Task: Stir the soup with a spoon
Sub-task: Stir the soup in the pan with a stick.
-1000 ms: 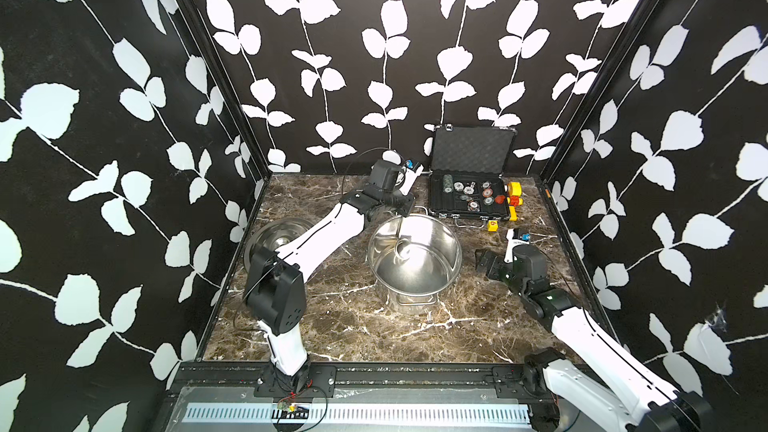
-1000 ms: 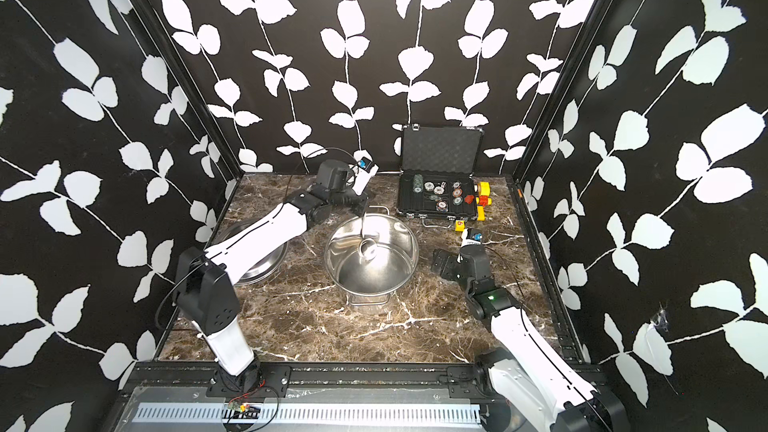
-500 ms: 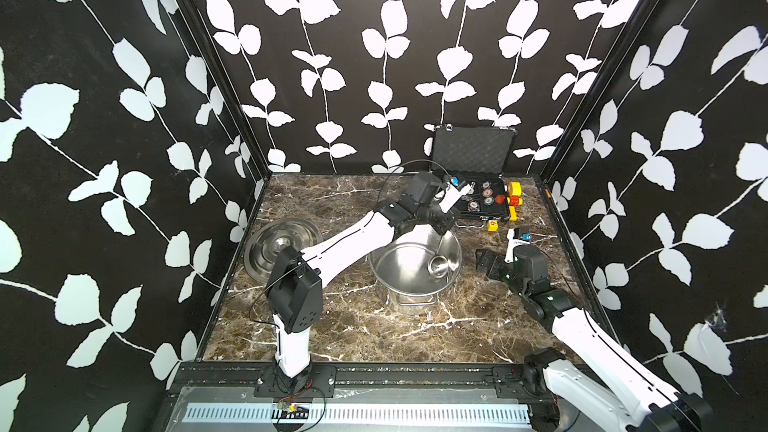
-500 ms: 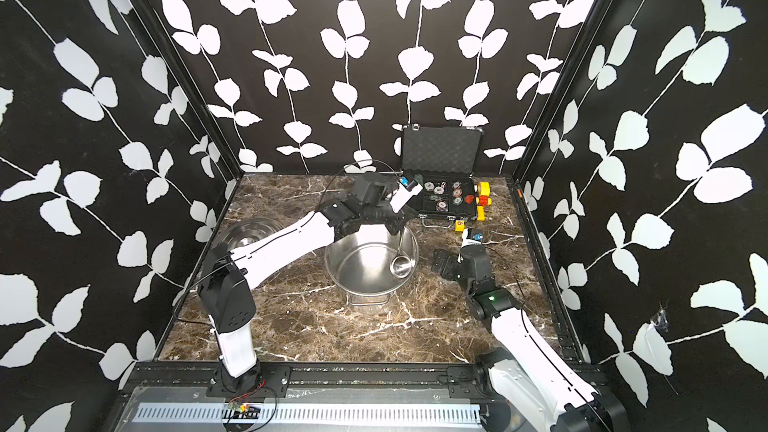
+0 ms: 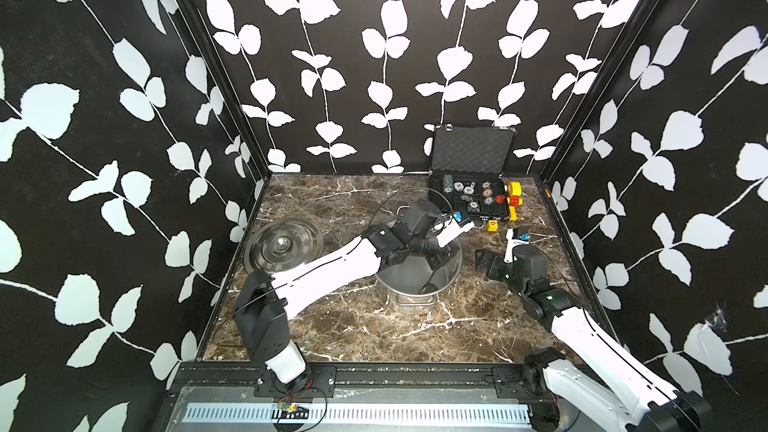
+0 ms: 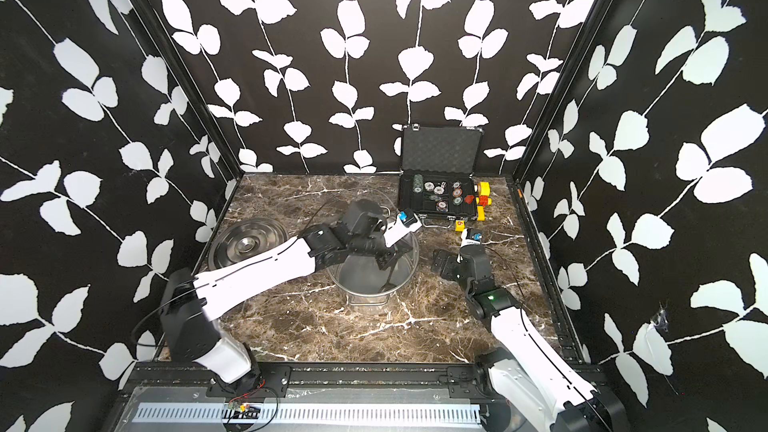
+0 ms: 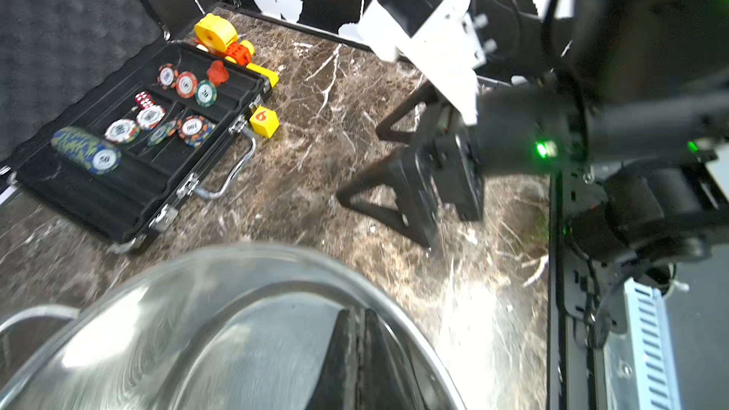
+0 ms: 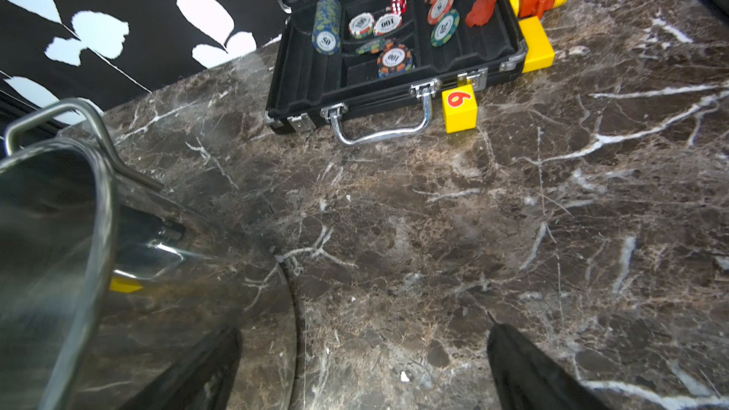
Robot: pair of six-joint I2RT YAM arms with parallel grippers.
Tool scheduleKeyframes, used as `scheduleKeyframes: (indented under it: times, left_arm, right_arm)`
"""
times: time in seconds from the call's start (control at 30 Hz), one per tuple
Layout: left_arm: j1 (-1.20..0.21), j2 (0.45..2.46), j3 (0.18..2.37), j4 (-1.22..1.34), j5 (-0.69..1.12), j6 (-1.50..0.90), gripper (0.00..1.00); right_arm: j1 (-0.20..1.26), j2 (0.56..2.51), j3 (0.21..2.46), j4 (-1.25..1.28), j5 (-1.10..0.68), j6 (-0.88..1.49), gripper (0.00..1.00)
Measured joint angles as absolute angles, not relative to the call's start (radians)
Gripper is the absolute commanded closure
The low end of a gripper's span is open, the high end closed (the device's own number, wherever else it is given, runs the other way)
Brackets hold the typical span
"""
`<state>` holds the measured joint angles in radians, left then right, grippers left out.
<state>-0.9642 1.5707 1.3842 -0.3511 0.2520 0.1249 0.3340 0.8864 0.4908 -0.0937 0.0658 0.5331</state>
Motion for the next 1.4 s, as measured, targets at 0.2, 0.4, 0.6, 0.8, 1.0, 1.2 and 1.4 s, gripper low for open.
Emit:
scheduleKeyframes:
  times: [0.2,0.4,0.6,0.8,1.0,1.2,1.4]
  left_arm:
    - [-0.959,1.407,1.267,-0.416,0.17,0.125,1.0]
    - [-0.882,1.333,1.235,-0.437,0.1,0.114,1.0]
    - [-0.784,1.316,1.227,-0.424,0.038,0.092,1.0]
    - [-0.77,1.316,1.243,-0.405,0.05,0.072,1.0]
    - [-0.763,1.316,1.305,-0.384,0.112,0.043,1.0]
    - [-0.761,1.315,1.322,-0.364,0.192,0.003,1.0]
    - [-0.749,1.315,1.389,-0.378,0.313,-0.031,1.0]
  right_arm:
    - [0.334,0.915,0.496,-0.094,0.03,0.527,0.01]
    - [0.34,0.943,0.532,-0.071,-0.053,0.504,0.02]
    - [0.389,0.981,0.573,-0.04,-0.14,0.451,0.04]
    - [0.484,1.002,0.609,-0.005,-0.221,0.379,0.07]
    - [0.535,0.988,0.663,0.019,-0.231,0.303,0.08]
    - [0.535,0.948,0.672,-0.005,-0.194,0.259,0.11]
    - [0.578,0.931,0.68,0.077,-0.429,0.225,0.18]
